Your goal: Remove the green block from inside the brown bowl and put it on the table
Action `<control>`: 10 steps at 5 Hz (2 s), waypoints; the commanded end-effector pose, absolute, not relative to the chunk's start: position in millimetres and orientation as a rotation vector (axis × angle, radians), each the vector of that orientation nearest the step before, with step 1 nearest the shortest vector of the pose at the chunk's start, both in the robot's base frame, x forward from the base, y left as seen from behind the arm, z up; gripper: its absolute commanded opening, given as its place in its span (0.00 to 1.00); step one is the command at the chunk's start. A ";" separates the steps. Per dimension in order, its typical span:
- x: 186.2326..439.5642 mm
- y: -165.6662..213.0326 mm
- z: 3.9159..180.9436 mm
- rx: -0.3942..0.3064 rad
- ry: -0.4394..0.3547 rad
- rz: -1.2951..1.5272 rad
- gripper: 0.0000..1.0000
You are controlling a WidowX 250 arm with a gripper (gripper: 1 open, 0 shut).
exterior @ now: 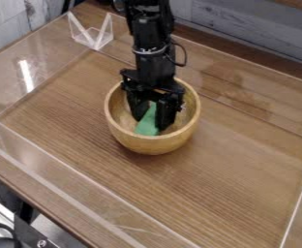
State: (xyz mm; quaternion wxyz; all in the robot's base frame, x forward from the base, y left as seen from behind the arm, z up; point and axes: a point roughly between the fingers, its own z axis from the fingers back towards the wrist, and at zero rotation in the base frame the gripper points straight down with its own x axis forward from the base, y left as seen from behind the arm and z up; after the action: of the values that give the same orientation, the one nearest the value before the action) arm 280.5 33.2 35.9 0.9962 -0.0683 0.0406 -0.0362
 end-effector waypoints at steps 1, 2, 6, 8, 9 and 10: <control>287.1 34.8 47.6 -0.133 0.038 -0.064 0.00; 288.0 33.8 51.0 -0.135 0.034 -0.062 0.00; 291.0 28.7 64.2 -0.144 0.020 -0.059 0.00; 292.2 26.5 72.8 -0.150 0.013 -0.057 0.00; 292.8 25.6 76.4 -0.153 0.010 -0.057 0.00; 294.0 24.8 78.3 -0.156 0.005 -0.057 0.00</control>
State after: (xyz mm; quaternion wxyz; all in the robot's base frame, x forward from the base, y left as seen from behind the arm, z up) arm 282.1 24.9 53.4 0.9949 -0.0861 0.0484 -0.0218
